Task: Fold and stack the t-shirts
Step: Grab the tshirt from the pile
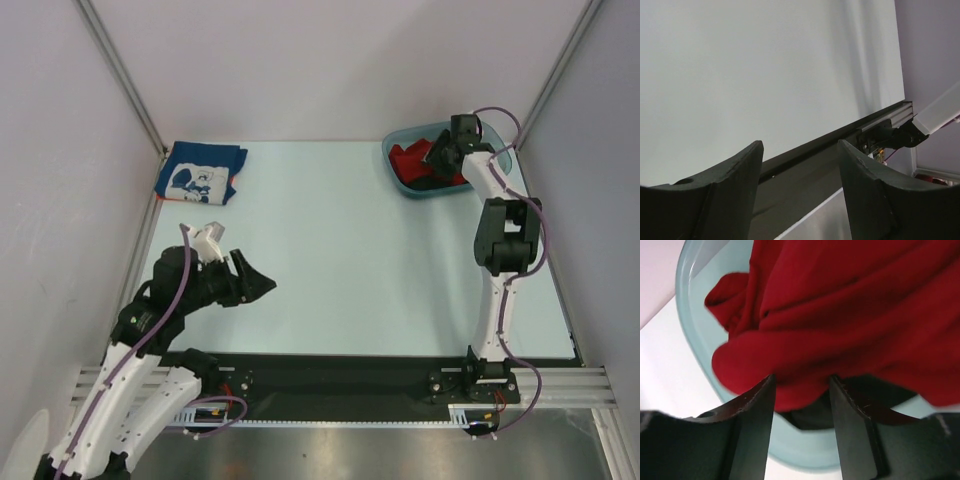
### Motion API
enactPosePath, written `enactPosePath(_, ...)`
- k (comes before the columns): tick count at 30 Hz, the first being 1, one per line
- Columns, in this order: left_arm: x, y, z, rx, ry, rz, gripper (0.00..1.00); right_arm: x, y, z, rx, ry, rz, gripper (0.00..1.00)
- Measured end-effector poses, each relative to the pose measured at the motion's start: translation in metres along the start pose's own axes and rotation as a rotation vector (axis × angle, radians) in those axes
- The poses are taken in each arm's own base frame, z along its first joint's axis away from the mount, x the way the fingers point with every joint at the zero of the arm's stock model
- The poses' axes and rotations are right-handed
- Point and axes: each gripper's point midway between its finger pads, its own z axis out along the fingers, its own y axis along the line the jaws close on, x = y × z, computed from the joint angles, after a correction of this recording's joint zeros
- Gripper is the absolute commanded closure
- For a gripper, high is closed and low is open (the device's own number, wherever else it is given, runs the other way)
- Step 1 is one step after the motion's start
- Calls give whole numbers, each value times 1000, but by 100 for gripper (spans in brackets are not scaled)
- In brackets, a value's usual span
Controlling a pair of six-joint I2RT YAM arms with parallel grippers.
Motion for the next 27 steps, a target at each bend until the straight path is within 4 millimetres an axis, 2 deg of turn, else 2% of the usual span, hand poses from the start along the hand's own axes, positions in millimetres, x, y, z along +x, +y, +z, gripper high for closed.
enactPosePath(2, 1, 2, 7, -11, 29, 6, 33, -1, 0, 19, 0, -1, 7, 60)
enactPosePath(3, 0, 3, 9, -17, 39, 14, 33, -4, 0, 26, -1, -5, 13, 63)
enactPosePath(4, -1, 3, 11, -21, 45, 21, 33, -7, 1, 35, -1, -9, 18, 79)
enactPosePath(6, -3, 3, 14, -28, 55, 36, 33, -15, 6, 49, -10, -21, 19, 98)
enactPosePath(9, -10, 0, 14, -25, 51, 59, 34, -28, 14, 58, -19, -35, 37, 100)
enactPosePath(12, -16, -5, 14, -17, 43, 80, 35, -47, 26, 50, -40, -67, 58, 100)
enactPosePath(14, -21, -8, 15, -8, 35, 90, 35, -66, 35, 35, -66, -109, 75, 100)
enactPosePath(16, -23, -12, 16, 3, 31, 93, 36, -90, 44, 11, -98, -160, 90, 100)
enactPosePath(18, -25, -15, 16, 16, 28, 95, 37, -119, 56, -20, -147, -233, 95, 100)
enactPosePath(19, -26, -16, 16, 24, 26, 96, 37, -137, 67, -43, -183, -280, 93, 100)
enactPosePath(22, -26, -20, 12, 38, 14, 94, 37, -190, 101, -135, -314, -452, 80, 100)
enactPosePath(25, -29, -27, -1, 69, -32, 103, 37, -226, 144, -274, -488, -645, 49, 100)
enactPosePath(27, -31, -32, -11, 90, -67, 111, 37, -228, 165, -371, -608, -746, 31, 100)
